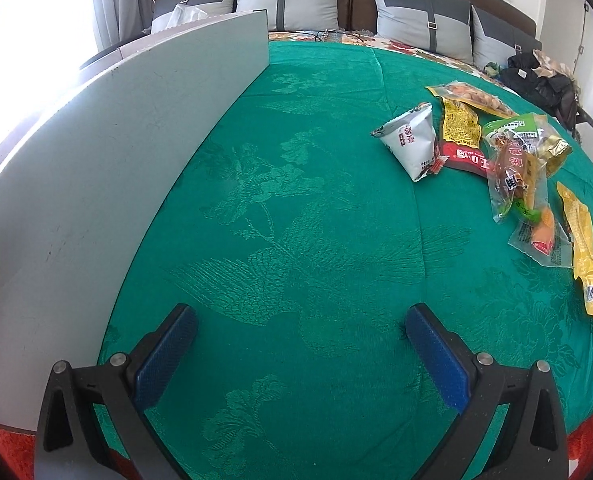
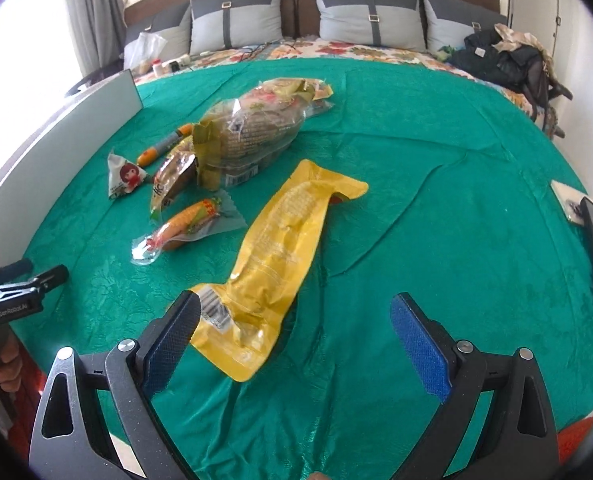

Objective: Organize snacks
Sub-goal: 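Grasp the white triangular packet with left tool while right tool grasps yellow pack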

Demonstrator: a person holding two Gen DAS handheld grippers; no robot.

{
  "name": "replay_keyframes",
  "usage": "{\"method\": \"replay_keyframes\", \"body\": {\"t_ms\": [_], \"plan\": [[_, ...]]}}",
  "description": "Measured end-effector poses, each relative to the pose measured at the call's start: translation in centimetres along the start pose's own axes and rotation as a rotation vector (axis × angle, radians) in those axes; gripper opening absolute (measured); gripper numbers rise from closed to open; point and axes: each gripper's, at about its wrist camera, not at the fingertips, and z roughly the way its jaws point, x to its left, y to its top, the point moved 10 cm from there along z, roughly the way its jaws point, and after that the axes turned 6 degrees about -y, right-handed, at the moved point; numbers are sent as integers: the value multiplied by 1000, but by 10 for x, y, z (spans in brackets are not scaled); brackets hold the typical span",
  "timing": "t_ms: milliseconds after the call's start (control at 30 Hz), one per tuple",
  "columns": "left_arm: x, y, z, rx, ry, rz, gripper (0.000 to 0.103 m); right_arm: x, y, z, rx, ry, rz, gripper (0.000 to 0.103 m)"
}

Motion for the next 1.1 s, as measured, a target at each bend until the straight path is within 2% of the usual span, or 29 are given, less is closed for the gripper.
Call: {"method": "replay_keyframes", "body": {"t_ms": [100, 200, 400, 500, 667, 833, 933, 1100], "plan": [[0, 1, 1, -4, 2, -3, 103, 14, -5, 19, 70, -6, -24, 97], [1, 1, 1, -3, -5, 7, 103, 16, -17, 30, 111, -48, -111, 97], [0, 2, 1, -9, -11, 14, 103, -21, -11, 30, 98, -93, -50, 97], [0, 2, 1, -11, -8, 11, 103, -35, -11, 32, 117, -64, 17, 97], [0, 0, 1, 3, -1, -1, 103, -32, -12, 32, 114, -63, 30, 98], [-8, 0, 2, 72, -39, 3, 103, -27, -16, 33, 109, -86, -9, 99], [-25, 11, 6, 80, -121, -6, 103, -28, -16, 33, 98, -86, -8, 99], [-53, 65, 25, 69, -147, 12, 103, -29, -17, 33, 91, -87, -8, 99]]}}
